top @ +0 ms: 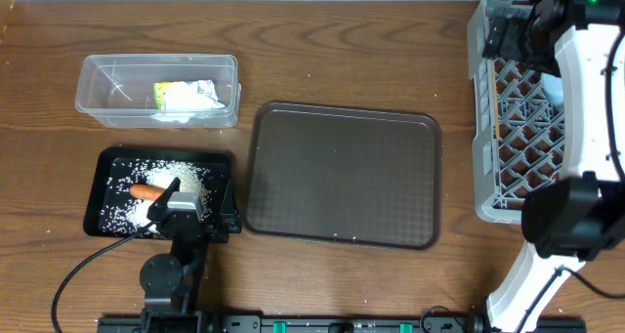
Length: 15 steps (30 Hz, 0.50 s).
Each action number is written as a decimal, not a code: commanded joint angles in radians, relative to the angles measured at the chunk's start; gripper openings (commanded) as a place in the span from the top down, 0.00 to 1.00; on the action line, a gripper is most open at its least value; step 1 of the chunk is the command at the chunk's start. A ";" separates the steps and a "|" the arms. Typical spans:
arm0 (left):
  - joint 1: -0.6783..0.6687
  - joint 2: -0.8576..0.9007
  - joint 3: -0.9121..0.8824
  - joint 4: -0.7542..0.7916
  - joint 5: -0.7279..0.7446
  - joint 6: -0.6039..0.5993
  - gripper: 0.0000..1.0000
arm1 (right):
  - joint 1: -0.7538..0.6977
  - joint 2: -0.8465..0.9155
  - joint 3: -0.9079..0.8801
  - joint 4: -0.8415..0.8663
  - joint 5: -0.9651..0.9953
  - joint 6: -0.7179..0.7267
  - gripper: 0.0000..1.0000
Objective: Sort waste into correct bins and load items into the dishwasher rack
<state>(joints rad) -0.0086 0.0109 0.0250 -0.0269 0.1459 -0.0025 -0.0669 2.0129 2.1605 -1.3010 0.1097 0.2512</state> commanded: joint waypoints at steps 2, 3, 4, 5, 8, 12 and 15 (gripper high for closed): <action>-0.003 -0.007 -0.021 -0.025 -0.008 0.010 0.02 | 0.035 -0.185 0.004 0.000 0.014 -0.013 0.01; -0.003 -0.007 -0.021 -0.025 -0.008 0.010 0.02 | 0.043 -0.212 0.004 0.000 0.014 -0.013 0.01; -0.003 -0.007 -0.021 -0.025 -0.008 0.010 0.02 | 0.050 -0.233 0.004 0.000 0.014 -0.013 0.01; -0.003 -0.007 -0.021 -0.025 -0.008 0.010 0.02 | 0.058 -0.256 0.004 0.000 0.014 -0.013 0.01; -0.003 -0.007 -0.021 -0.025 -0.008 0.010 0.02 | 0.081 -0.306 0.004 -0.001 0.014 -0.013 0.01; -0.003 -0.007 -0.021 -0.025 -0.008 0.010 0.02 | 0.116 -0.347 0.004 -0.001 0.014 -0.013 0.01; -0.003 -0.007 -0.021 -0.025 -0.008 0.010 0.02 | 0.140 -0.352 0.004 -0.001 0.014 -0.013 0.01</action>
<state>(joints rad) -0.0086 0.0109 0.0250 -0.0269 0.1452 -0.0025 0.0483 1.6527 2.1601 -1.3010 0.1131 0.2512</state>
